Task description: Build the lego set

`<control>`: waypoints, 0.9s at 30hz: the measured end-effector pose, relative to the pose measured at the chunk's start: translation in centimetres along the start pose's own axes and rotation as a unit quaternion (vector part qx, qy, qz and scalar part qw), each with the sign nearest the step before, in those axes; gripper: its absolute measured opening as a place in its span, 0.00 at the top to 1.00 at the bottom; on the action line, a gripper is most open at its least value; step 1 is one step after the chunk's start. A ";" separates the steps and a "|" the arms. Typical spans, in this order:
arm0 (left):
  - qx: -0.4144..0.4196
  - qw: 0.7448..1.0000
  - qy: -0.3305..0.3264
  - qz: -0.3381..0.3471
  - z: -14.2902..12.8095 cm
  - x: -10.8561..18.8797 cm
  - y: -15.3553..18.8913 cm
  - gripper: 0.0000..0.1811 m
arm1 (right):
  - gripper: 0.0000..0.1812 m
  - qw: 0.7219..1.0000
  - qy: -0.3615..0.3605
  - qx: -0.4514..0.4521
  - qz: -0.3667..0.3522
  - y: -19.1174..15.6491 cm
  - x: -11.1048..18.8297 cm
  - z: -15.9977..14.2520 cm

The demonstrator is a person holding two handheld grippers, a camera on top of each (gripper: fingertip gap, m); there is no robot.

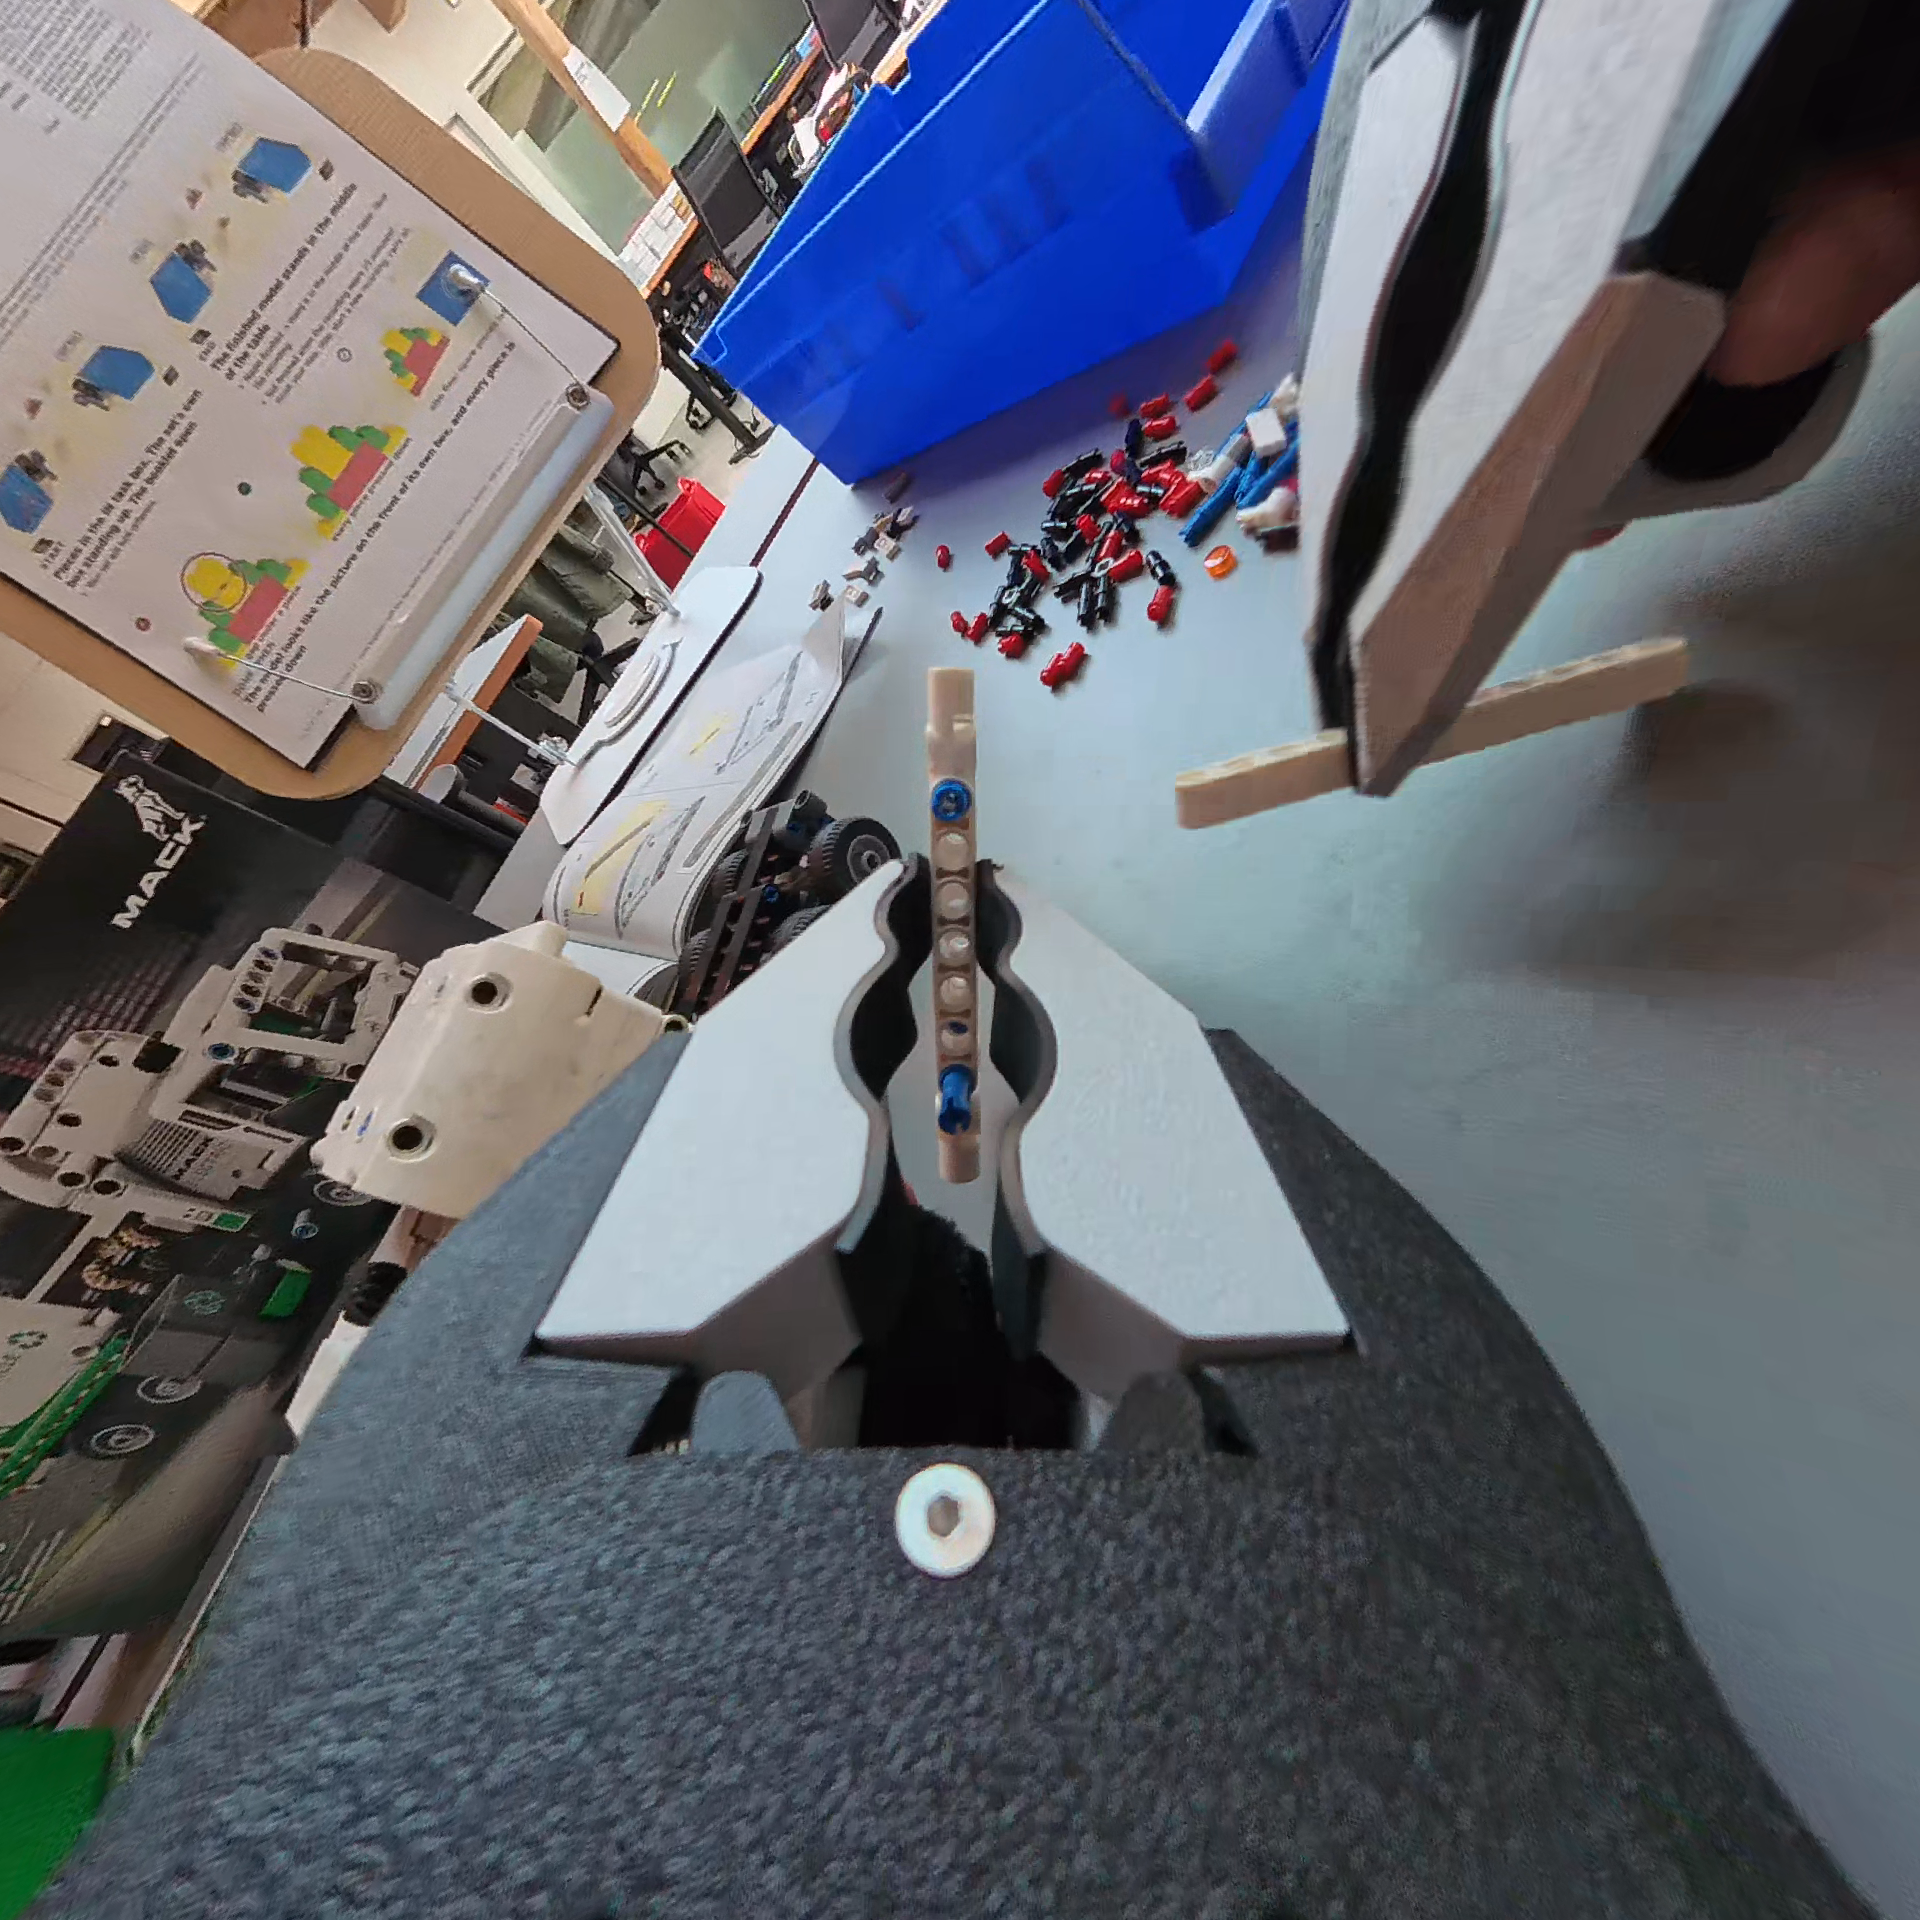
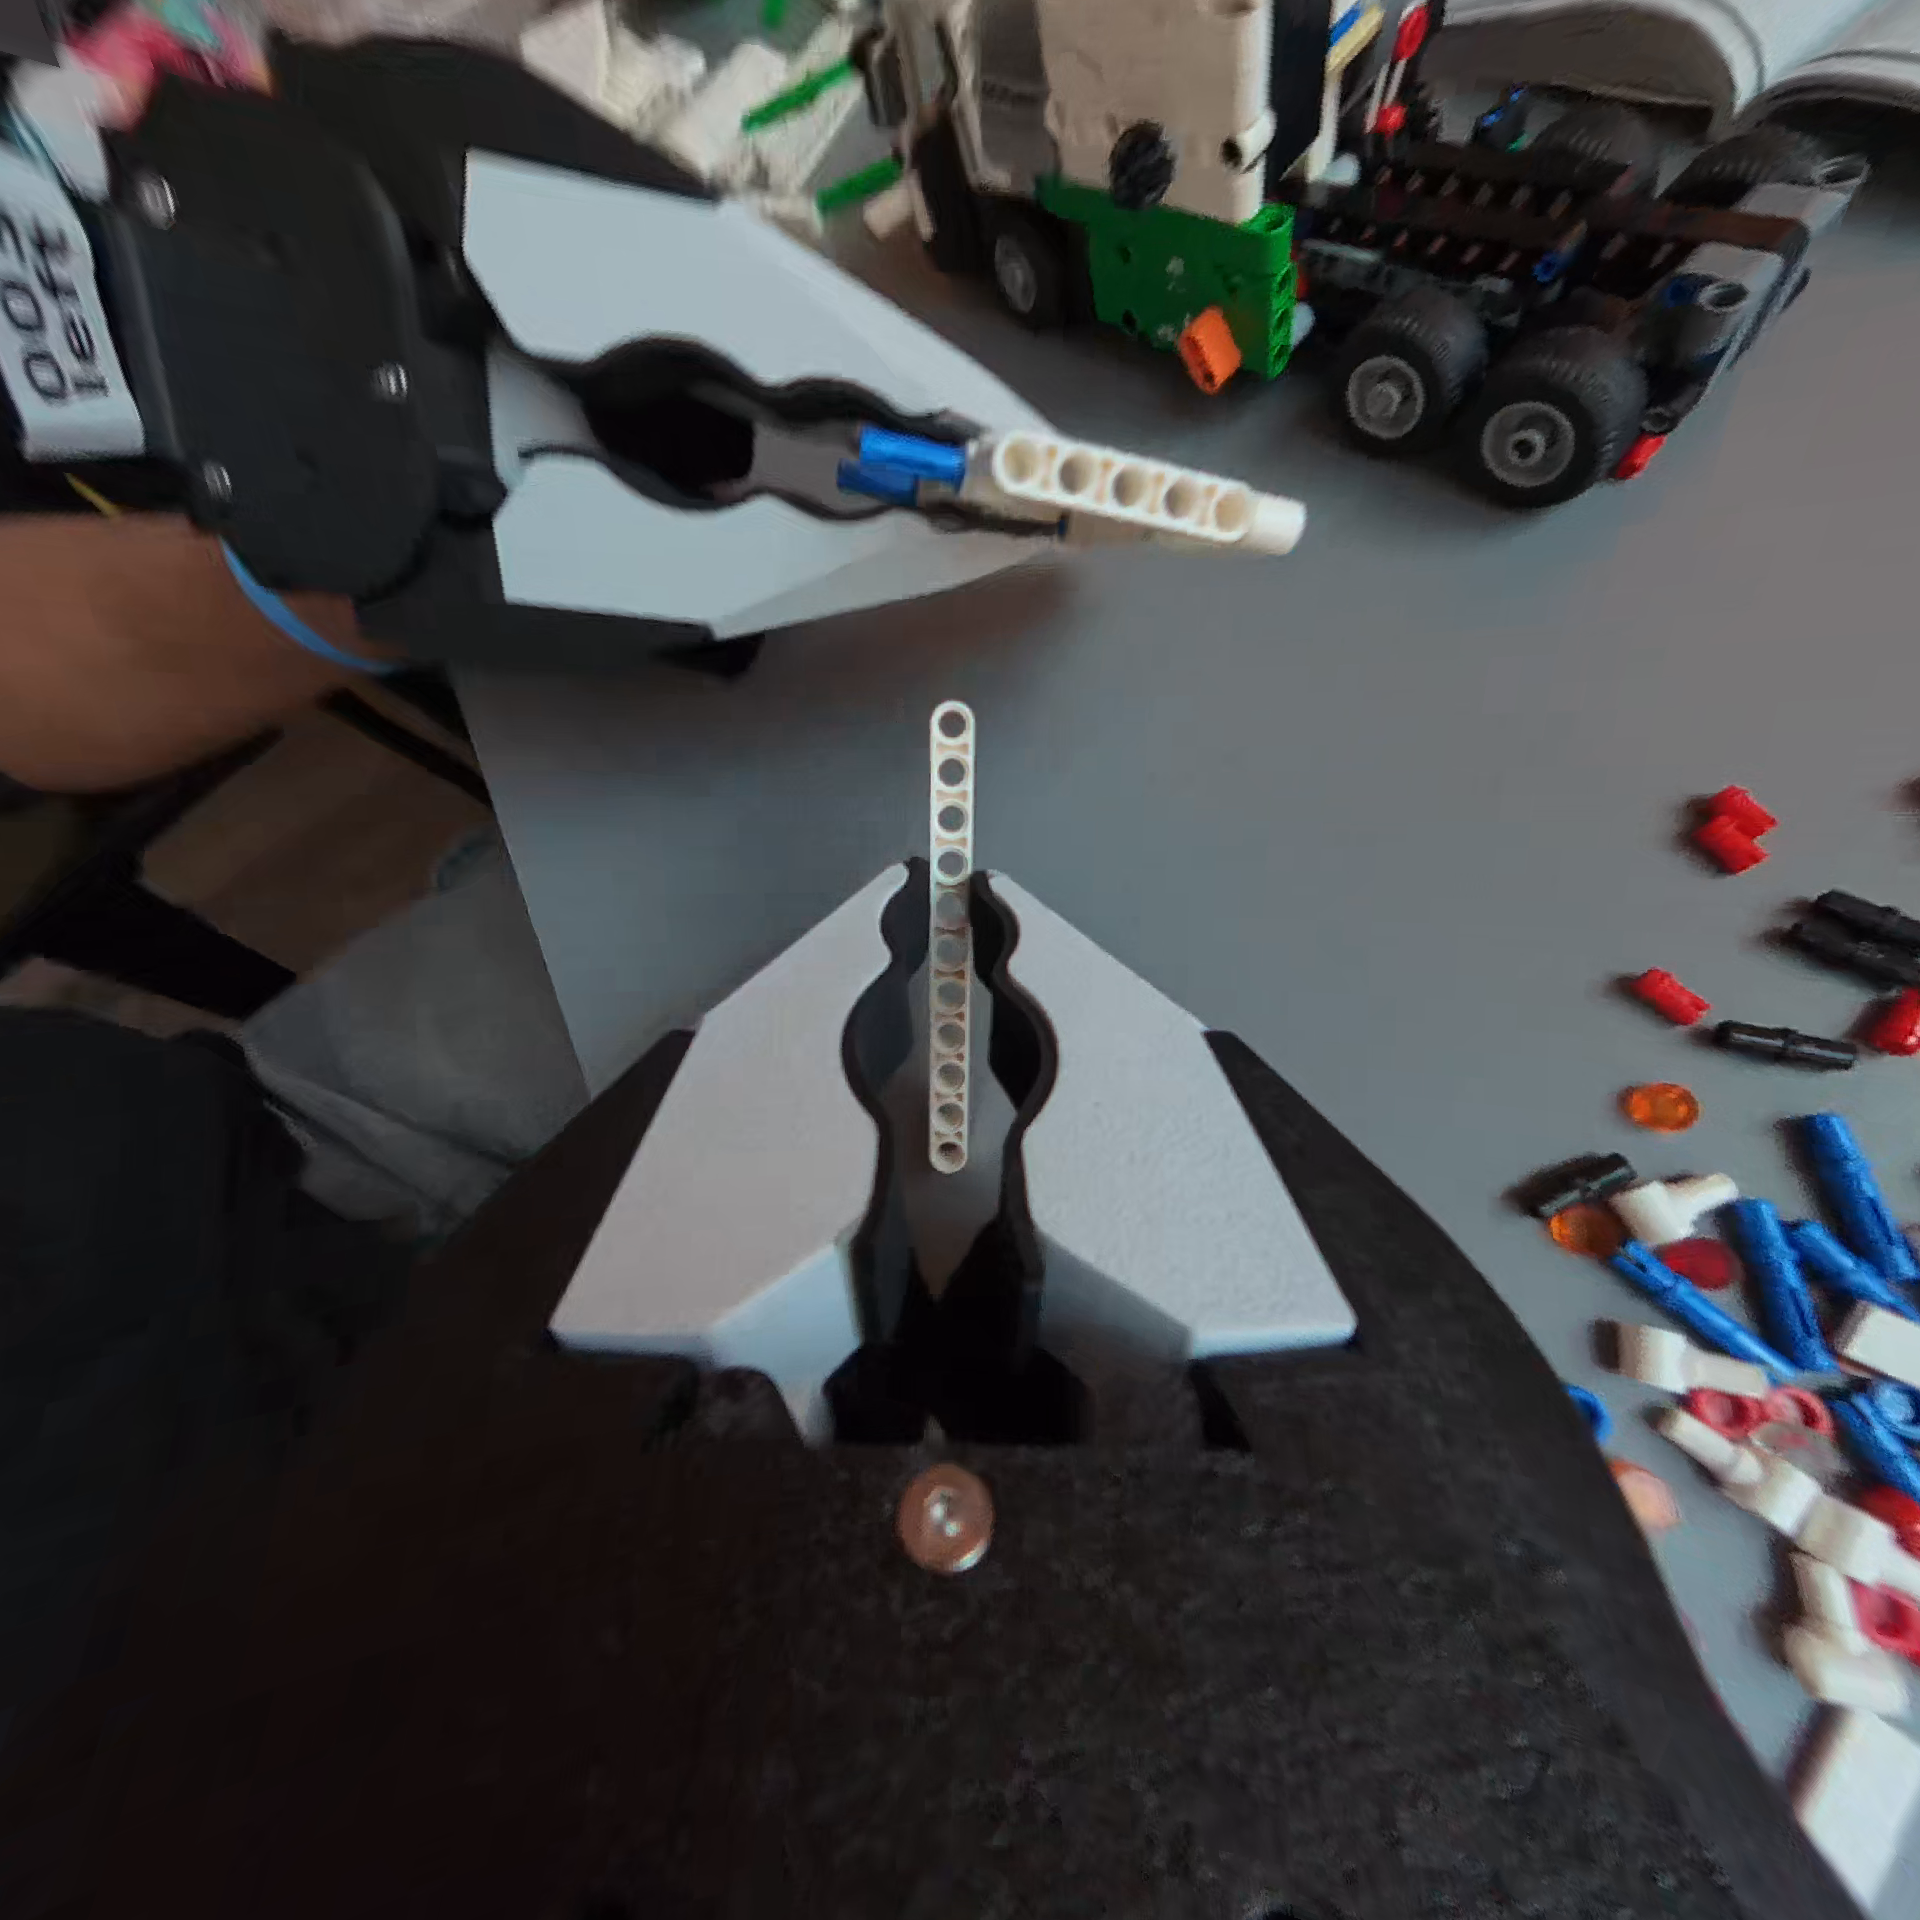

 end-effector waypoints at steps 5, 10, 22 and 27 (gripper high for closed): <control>-0.028 0.999 -0.003 0.026 -0.1 -0.1 -0.2 0.97 | 0.96 0.993 -0.092 0.065 -0.044 0.2 0.0 -0.9; -0.068 0.996 -0.025 0.051 -0.8 -0.5 -0.1 0.96 | 0.97 0.988 -0.126 0.074 -0.047 -0.1 -1.1 -2.3; -0.046 0.999 0.003 0.017 0.1 0.1 0.7 0.97 | 0.83 0.985 0.013 0.147 -0.094 0.6 1.1 2.3; 0.033 0.998 0.035 -0.030 1.2 1.3 0.8 0.97 | 0.73 0.973 0.053 0.180 -0.137 1.7 1.8 3.8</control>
Point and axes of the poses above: each gripper's, where its closed fingertips meet, x back along the fingers, z out of its top, y = z × x across the jaws, the point moved 1 cm from there along x, back along the fingers, and after that the axes turned 15 degrees about x, right-handed, at the moved point
